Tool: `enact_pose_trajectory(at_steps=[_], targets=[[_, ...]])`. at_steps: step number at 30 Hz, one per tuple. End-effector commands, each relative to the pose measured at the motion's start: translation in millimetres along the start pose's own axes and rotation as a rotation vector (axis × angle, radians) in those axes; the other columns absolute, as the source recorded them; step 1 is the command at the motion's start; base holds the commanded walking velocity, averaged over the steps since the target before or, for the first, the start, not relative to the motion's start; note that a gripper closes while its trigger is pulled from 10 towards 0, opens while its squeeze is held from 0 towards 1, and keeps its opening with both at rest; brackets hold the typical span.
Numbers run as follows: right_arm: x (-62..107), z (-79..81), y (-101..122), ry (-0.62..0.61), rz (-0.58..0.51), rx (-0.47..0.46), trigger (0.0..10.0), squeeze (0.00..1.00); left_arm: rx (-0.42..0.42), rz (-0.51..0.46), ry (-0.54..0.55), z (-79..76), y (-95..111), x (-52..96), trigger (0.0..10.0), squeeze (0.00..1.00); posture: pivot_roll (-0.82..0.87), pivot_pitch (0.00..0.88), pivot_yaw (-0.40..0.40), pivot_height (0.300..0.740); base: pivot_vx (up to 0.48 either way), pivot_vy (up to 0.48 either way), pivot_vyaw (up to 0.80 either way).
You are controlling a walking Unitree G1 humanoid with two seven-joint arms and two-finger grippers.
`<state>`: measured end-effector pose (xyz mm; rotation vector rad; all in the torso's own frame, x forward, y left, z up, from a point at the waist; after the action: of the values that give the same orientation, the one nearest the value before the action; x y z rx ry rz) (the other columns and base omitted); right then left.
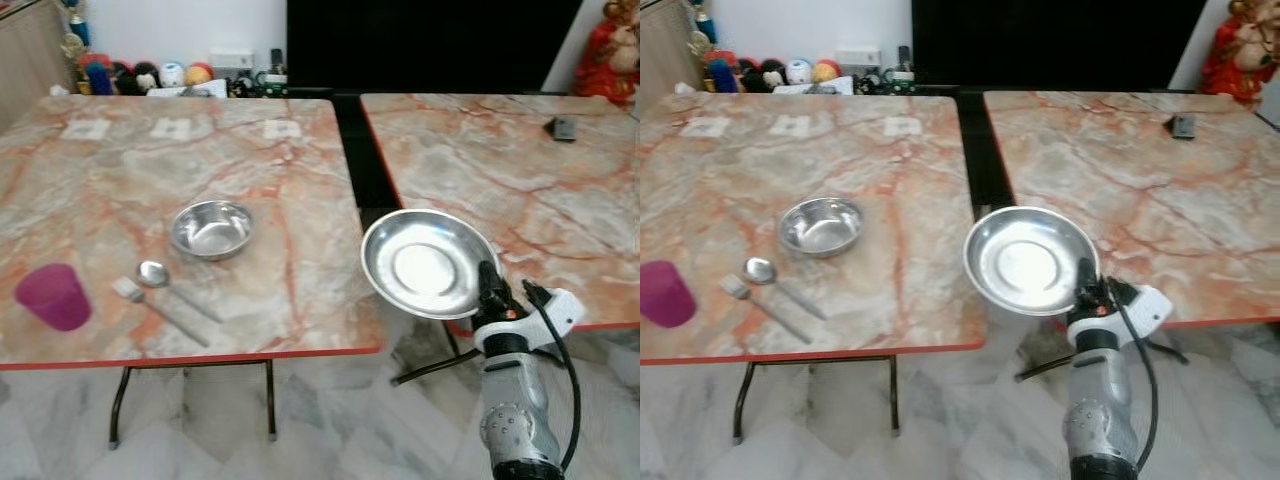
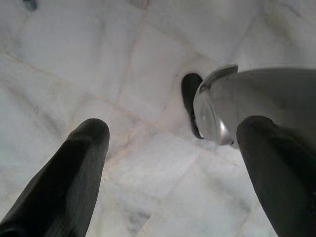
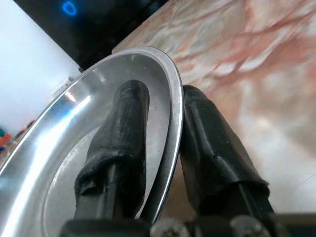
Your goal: Setting the table
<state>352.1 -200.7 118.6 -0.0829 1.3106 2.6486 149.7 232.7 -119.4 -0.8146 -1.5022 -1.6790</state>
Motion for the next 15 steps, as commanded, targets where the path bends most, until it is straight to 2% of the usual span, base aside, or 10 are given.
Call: enact_pose_trajectory(at_steps=[1, 15], targets=[[0.0, -8.0, 10.9, -0.022, -0.036, 0.013, 10.0, 0.00, -0.006, 0.028, -0.024, -8.1, -8.6, 1.0, 10.0, 0.00, 0.00, 0.084, -0.032, 0.740, 0.000, -0.375, 0.00], [-0.2, -9.9, 13.5, -0.029, -0.046, 0.018, 10.0, 0.00, -0.013, 0.024, -0.031, -11.6, -5.3, -0.2, 10.0, 0.00, -0.01, 0.070, -0.029, 0.740, 0.000, -0.378, 0.00]])
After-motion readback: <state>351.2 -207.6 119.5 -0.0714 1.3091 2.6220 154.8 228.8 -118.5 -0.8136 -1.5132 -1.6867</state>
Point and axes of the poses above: a point about 5 cm out from each wrist's last joint towards the gripper, its own x axis pointing back from the gripper into the wrist, its own y axis along the axis of the wrist's last joint, z = x × y, the point moved 3 cm from there along -x, pointing out of the wrist towards the gripper, and after that the axes turned 4 degrees about x, right-handed, at the moved point
